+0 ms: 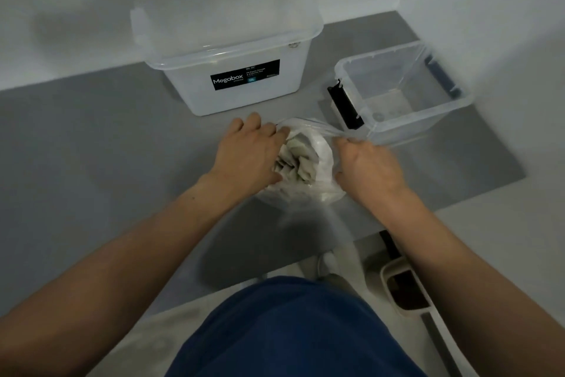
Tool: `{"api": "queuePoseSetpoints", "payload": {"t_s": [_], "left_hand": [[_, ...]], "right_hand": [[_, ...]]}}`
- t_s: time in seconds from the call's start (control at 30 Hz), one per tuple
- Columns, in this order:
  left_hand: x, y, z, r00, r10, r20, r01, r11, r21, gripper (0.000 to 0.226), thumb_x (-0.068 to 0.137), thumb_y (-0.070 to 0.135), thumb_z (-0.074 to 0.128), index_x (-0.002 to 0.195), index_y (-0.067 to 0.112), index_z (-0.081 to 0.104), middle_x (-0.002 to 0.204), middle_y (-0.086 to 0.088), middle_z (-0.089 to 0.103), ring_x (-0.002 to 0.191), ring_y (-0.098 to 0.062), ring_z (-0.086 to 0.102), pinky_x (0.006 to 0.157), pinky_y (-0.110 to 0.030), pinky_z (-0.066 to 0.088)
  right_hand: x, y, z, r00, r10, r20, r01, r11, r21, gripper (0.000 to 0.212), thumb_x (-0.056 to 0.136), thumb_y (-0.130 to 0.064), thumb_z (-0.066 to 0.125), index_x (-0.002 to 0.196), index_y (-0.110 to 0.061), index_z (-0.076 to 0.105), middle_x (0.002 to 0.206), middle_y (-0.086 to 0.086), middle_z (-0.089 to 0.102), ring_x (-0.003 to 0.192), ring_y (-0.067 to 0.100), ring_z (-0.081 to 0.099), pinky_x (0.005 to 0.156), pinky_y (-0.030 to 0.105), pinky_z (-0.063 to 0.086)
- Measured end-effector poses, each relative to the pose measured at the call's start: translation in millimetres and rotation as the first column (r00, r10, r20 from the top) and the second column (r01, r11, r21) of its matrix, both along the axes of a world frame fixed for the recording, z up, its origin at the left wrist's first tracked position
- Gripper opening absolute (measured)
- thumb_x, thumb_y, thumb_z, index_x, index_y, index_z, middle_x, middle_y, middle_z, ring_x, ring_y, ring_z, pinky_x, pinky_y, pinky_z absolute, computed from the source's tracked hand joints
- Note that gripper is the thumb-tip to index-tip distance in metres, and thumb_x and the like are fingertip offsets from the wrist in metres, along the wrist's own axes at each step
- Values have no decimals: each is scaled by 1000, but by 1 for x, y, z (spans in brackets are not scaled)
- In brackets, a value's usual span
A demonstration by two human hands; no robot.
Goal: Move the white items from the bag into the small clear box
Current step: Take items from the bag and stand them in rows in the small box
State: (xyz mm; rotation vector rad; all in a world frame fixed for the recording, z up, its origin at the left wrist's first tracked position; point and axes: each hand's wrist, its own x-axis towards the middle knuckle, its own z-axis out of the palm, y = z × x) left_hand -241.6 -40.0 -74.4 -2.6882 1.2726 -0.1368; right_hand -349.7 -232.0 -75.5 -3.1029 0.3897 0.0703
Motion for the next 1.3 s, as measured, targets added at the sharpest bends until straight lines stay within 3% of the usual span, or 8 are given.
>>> {"api": "queuePoseSetpoints", "payload": {"t_s": [0.13,0.23,0.3,0.4,0.47,0.57,1.03,1.3], "left_hand": [[1,-2,-1,990,-138,-41,130,979,-154,74,73,43,81,139,22,56,111,1,66,101,-28,51,81,-39,39],[0,-4,-6,954,-282,-99,262,949,-177,36,82,24,72,118,27,72,104,5,70,97,-25,53,75,-34,34],[-3,-7,-9,948,-261,-179,244,963,-112,28,90,26,62,115,31,73,108,5,71,104,-25,53,79,-34,32],[-1,-6,-13,960,-145,-238,156,987,25,29,94,42,55,116,30,70,114,2,67,116,-25,50,93,-37,35],[2,-6,-13,968,-117,-220,133,989,63,30,93,47,55,108,27,71,104,1,66,111,-24,50,92,-37,33],[2,-11,-14,975,-128,-183,143,987,71,32,87,50,59,101,25,72,97,2,68,106,-24,54,89,-37,34],[7,-31,-21,937,-131,-323,90,986,-138,42,80,26,73,119,21,60,109,-1,68,102,-26,61,83,-36,46],[11,-27,-6,734,-250,-632,-66,899,-432,70,77,28,85,140,14,56,133,-2,63,109,-16,64,88,-21,43]], "right_hand": [[-7,9,-4,995,3,103,-3,1000,4,48,82,3,66,128,-12,61,107,9,67,91,33,67,63,36,49],[-2,27,-5,987,99,125,-120,977,175,29,88,-4,62,114,-14,71,104,9,71,94,33,66,72,37,52],[2,35,-9,996,86,27,-90,948,306,18,95,-18,57,103,-17,74,95,8,71,88,30,66,68,33,47],[1,30,-22,991,-21,-133,42,986,163,26,97,-38,53,97,-19,71,92,7,68,86,31,65,65,33,45],[-1,24,-28,989,-93,-116,102,992,71,31,96,-43,55,100,-17,72,96,10,69,87,32,67,67,34,49],[1,24,-28,985,-138,-103,150,982,112,30,92,-45,63,106,-19,72,100,10,69,92,32,68,72,35,51],[11,27,-24,987,-134,-86,147,977,157,25,94,-31,52,108,-24,71,107,3,69,98,32,67,70,34,47],[-2,20,-5,980,-166,108,101,886,453,13,96,-31,53,104,-28,62,88,-6,70,83,21,66,75,42,57]]}}
